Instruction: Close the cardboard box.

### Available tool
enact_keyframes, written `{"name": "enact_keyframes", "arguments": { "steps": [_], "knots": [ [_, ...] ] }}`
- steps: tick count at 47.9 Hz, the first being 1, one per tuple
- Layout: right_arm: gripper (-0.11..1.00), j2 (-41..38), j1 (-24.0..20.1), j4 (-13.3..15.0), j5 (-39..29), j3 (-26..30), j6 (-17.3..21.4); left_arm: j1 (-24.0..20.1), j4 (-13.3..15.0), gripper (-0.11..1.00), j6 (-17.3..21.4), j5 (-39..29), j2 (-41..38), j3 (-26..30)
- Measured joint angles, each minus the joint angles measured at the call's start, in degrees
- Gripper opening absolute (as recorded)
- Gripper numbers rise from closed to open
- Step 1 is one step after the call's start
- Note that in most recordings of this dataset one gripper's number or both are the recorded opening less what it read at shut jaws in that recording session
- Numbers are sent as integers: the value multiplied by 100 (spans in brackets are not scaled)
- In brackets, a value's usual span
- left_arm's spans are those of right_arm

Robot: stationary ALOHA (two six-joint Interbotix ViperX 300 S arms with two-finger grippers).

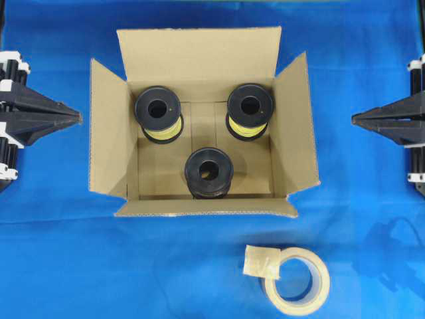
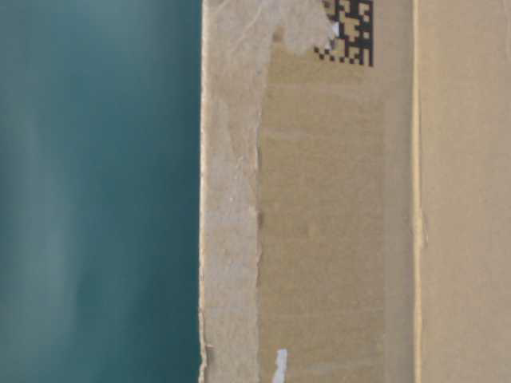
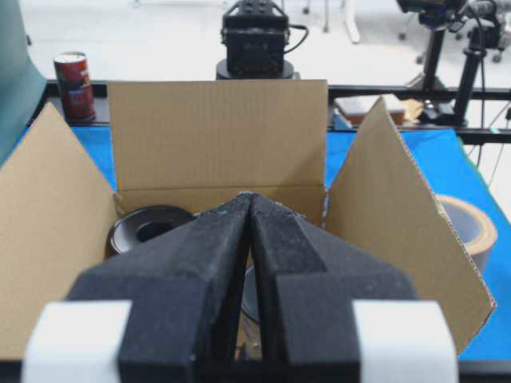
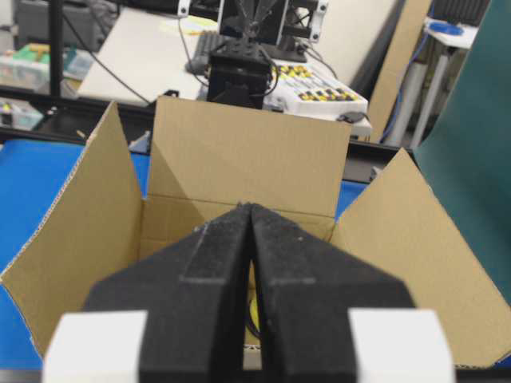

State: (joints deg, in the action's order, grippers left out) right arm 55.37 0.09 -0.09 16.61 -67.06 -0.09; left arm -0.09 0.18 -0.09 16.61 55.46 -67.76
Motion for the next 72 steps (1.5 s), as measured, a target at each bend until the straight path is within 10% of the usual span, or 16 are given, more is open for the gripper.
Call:
{"name": "enact_keyframes", "arguments": {
  "steps": [23,51,72],
  "knots": [
    [1,-105,255,-193,-993,-492,35,-343,185,2,-62,-1635,606,-721],
    [1,-1846,255,-554,562,-817,44,-299,193,2,-202,-167,-457,-1274],
    [1,-3357,246,-483,870,536,-62,-308,202,2,-97,439,-2663,70]
  ]
}}
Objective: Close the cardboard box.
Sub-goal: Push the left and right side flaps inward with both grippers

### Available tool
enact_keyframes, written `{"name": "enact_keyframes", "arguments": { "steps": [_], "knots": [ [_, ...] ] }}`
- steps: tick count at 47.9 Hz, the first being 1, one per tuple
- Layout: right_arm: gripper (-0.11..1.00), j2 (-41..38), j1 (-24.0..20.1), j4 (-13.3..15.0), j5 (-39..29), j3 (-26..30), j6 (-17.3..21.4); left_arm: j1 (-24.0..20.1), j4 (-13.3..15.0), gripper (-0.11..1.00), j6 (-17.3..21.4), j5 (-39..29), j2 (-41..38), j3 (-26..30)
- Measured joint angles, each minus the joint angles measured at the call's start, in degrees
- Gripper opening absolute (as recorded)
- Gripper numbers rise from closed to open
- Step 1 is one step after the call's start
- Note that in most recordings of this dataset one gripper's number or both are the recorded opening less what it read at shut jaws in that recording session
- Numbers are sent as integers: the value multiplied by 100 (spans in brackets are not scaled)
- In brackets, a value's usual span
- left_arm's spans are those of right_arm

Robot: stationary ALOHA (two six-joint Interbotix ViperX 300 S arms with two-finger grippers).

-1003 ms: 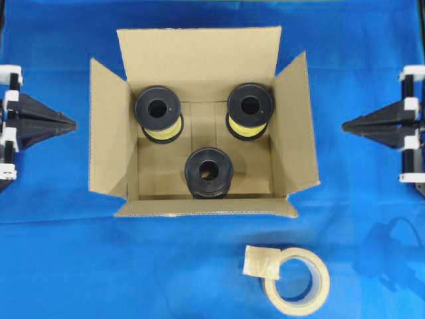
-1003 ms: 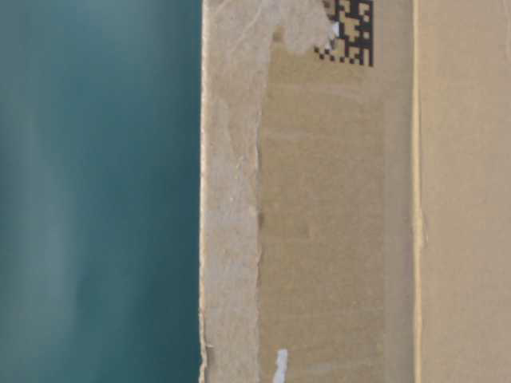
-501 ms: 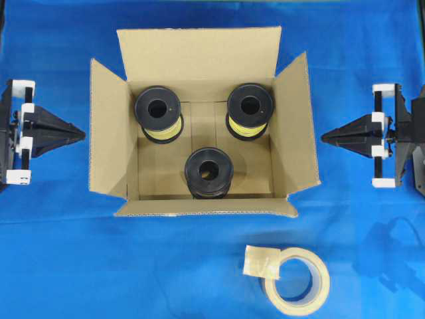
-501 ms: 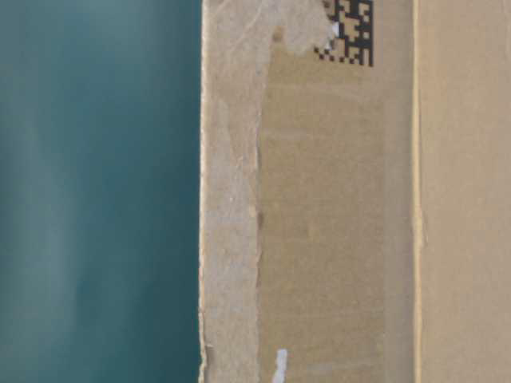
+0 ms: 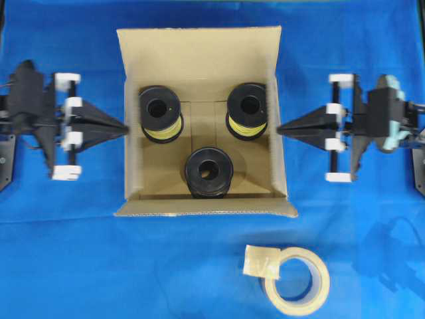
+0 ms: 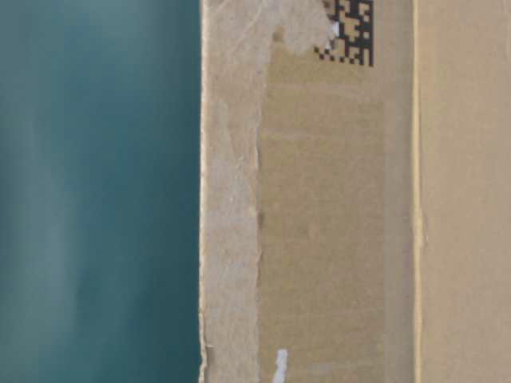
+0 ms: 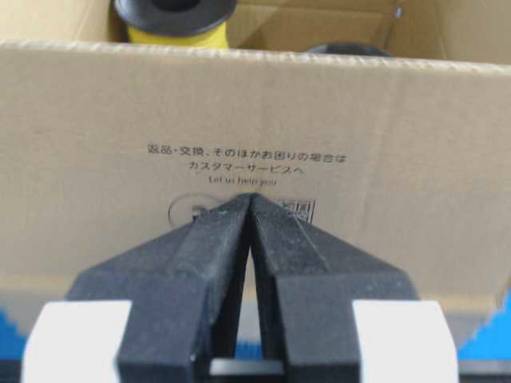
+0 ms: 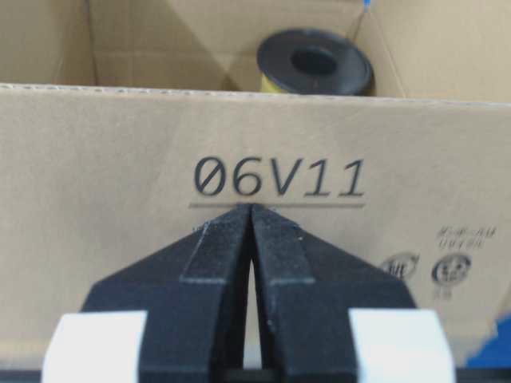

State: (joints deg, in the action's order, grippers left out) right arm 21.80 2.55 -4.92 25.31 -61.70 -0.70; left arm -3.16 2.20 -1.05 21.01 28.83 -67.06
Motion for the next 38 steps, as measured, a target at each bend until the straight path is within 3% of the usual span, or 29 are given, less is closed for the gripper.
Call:
{"name": "enact_keyframes", "arguments": {
  "steps": [16,38],
  "knots": [
    [1,-1116,70,9,9,809,0,-18,-9,2,35,44,-1459,940],
    [1,-1819,193,-9,-105,976,0,-26,0,2,44,88,-2224,1213]
  ]
}}
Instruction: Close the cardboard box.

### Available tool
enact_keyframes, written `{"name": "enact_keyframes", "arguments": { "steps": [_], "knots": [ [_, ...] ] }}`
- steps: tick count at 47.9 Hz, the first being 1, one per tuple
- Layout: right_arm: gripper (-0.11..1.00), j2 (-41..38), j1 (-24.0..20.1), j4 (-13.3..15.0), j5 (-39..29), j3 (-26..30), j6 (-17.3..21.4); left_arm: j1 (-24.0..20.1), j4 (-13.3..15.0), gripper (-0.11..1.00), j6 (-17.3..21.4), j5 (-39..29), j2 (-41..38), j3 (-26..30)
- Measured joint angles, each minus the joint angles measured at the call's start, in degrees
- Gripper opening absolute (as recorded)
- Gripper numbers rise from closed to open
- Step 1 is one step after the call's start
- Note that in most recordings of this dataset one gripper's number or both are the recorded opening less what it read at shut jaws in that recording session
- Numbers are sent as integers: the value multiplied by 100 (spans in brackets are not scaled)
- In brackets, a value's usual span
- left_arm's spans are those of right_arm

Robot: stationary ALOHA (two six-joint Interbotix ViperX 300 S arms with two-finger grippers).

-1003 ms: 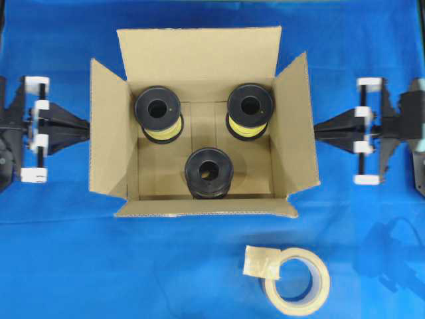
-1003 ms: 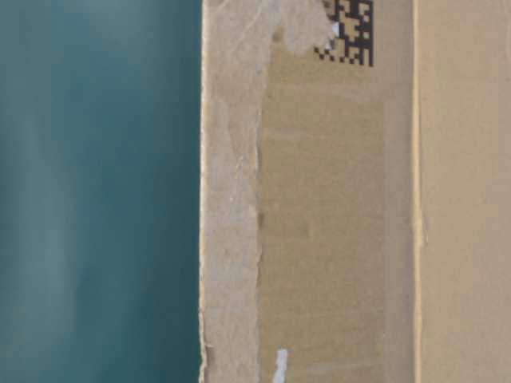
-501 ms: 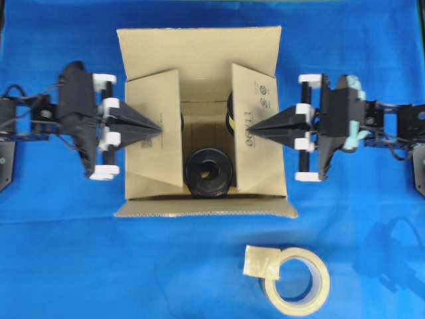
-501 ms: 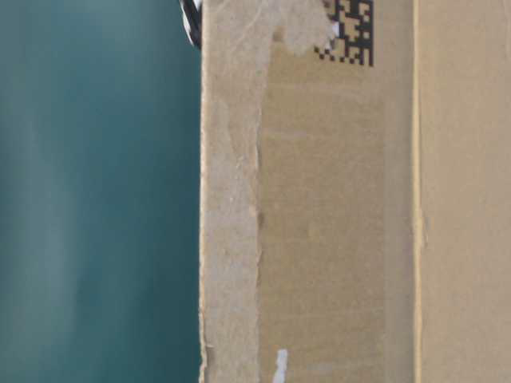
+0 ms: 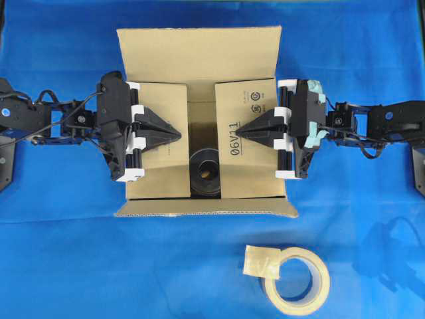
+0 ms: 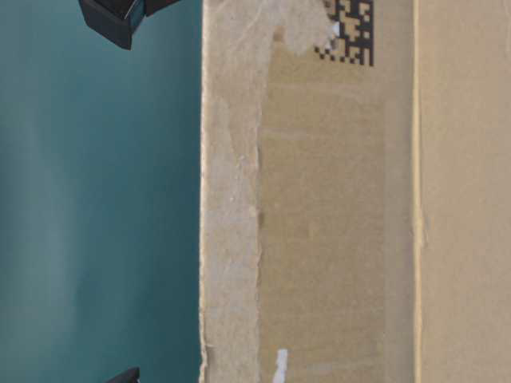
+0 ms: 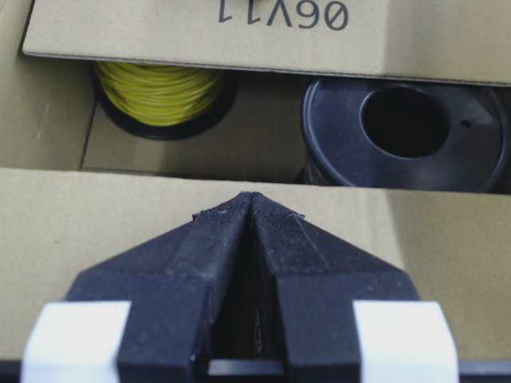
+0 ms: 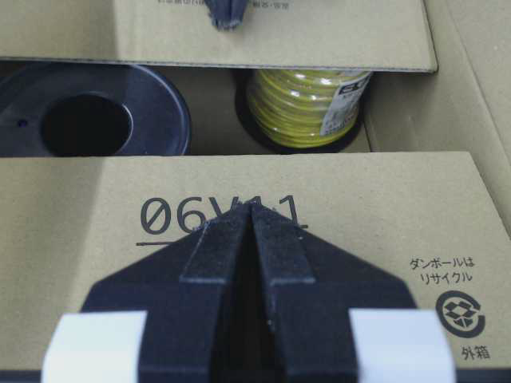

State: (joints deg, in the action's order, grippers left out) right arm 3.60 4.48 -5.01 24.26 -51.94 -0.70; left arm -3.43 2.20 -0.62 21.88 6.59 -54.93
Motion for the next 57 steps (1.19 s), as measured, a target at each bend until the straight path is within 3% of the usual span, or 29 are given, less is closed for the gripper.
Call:
{"name": "enact_keyframes", "arguments": {
  "steps": [10,21,36,47,57],
  "knots": [
    [1,-9,9,0,0,0,-9,-35,0,2,9,79,-158,237],
    [1,-9,9,0,0,0,0,-229,-9,2,229,70,-589,967],
    [1,-9,9,9,0,0,0,-905,-9,2,545,-360,-1028,1907],
    [1,-9,9,0,9,0,0,-1160,-9,2,835,-492,-1116,2048],
    [1,-9,9,0,9,0,9,-1239,0,2,826,-466,-1336,2048]
  ]
}}
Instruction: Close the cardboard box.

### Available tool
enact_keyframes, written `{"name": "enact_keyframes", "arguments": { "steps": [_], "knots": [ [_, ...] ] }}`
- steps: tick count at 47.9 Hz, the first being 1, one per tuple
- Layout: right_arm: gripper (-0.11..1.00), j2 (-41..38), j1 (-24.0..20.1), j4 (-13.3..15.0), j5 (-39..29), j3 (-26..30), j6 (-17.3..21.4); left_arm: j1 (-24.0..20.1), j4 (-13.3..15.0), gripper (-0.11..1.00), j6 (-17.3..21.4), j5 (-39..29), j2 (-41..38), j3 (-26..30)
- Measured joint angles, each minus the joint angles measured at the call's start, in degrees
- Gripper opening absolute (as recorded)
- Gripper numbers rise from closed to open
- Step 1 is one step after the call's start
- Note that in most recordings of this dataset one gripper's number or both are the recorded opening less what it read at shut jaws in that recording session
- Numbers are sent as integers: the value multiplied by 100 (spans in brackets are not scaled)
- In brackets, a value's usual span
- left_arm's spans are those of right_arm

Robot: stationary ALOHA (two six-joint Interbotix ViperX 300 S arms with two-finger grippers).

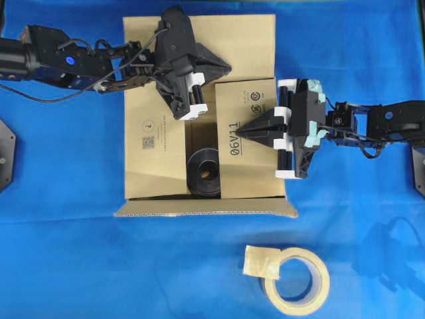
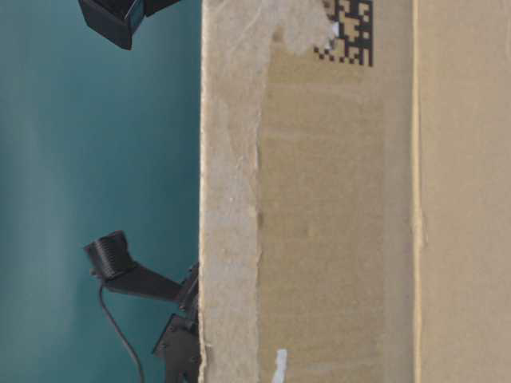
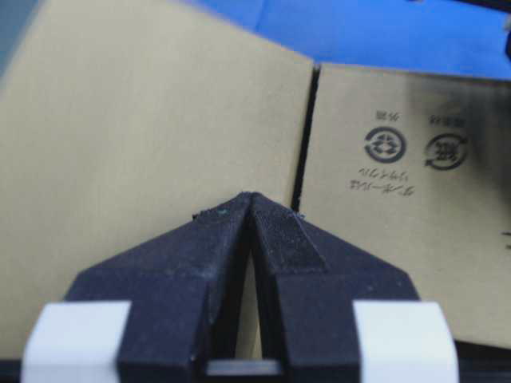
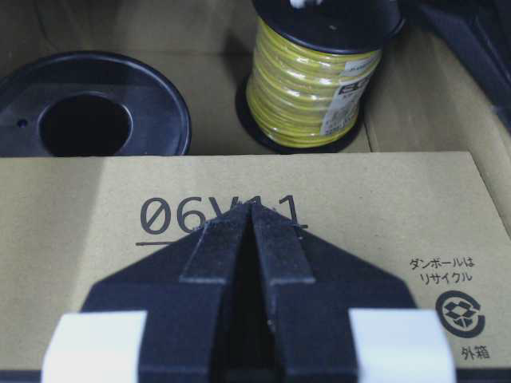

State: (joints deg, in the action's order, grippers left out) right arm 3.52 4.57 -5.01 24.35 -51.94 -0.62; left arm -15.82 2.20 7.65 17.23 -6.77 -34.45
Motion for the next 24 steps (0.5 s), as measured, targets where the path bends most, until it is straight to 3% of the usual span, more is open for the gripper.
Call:
{"name": "enact_keyframes", "arguments": {
  "steps": [24],
  "knots": [
    [1,158,0,0,-70,18,0,70,18,2,-62,149,-105,-44]
  ]
}}
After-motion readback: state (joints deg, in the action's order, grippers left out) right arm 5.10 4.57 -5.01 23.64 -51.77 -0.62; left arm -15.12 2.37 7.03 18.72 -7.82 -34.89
